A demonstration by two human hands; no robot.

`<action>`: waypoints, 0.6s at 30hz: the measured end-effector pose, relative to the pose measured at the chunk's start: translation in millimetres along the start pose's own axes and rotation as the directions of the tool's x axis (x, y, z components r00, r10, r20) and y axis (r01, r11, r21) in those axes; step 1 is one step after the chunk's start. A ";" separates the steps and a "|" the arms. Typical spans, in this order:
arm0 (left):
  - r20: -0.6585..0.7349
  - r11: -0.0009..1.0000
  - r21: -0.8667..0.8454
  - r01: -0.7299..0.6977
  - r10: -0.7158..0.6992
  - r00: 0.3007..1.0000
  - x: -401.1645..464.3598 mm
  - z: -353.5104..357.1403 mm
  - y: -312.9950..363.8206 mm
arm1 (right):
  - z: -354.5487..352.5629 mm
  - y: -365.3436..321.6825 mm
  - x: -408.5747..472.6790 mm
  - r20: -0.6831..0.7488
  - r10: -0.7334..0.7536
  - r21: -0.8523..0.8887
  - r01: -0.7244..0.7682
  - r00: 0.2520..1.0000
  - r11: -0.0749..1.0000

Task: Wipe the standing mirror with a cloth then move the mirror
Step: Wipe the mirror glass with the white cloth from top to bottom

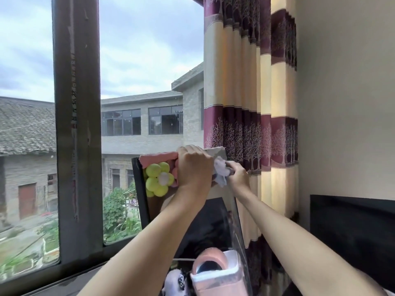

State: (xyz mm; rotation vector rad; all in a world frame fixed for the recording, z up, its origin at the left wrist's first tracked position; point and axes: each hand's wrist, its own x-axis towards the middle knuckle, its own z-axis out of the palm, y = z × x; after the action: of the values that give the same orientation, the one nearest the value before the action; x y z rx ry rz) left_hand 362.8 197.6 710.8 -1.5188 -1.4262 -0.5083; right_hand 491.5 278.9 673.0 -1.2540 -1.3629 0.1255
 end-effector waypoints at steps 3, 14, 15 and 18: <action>-0.010 0.996 0.082 -0.017 0.018 1.000 0.3 -4.6 -3.7 | -3.1 36.0 -31.7 0.117 0.102 -0.033 -0.098 0.988 0.995; -0.008 0.999 0.041 0.036 -0.035 0.999 -1.6 -5.7 1.4 | -30.3 28.2 -1.2 -0.049 -0.026 -0.220 0.015 0.998 0.975; -0.007 0.999 0.025 0.026 -0.026 1.000 -0.8 -1.4 3.2 | -28.0 21.2 5.8 -0.082 -0.050 -0.205 0.032 0.995 0.978; -0.002 0.998 0.046 0.042 -0.042 0.999 -0.4 0.3 4.7 | -14.6 6.4 21.6 -0.101 -0.080 -0.159 0.064 0.992 0.985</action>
State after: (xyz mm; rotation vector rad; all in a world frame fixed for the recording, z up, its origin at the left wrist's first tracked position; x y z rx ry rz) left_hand 367.0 198.3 708.7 -1.4539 -1.4620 -0.4986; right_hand 512.9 288.1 686.3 -1.3195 -1.3433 -0.0987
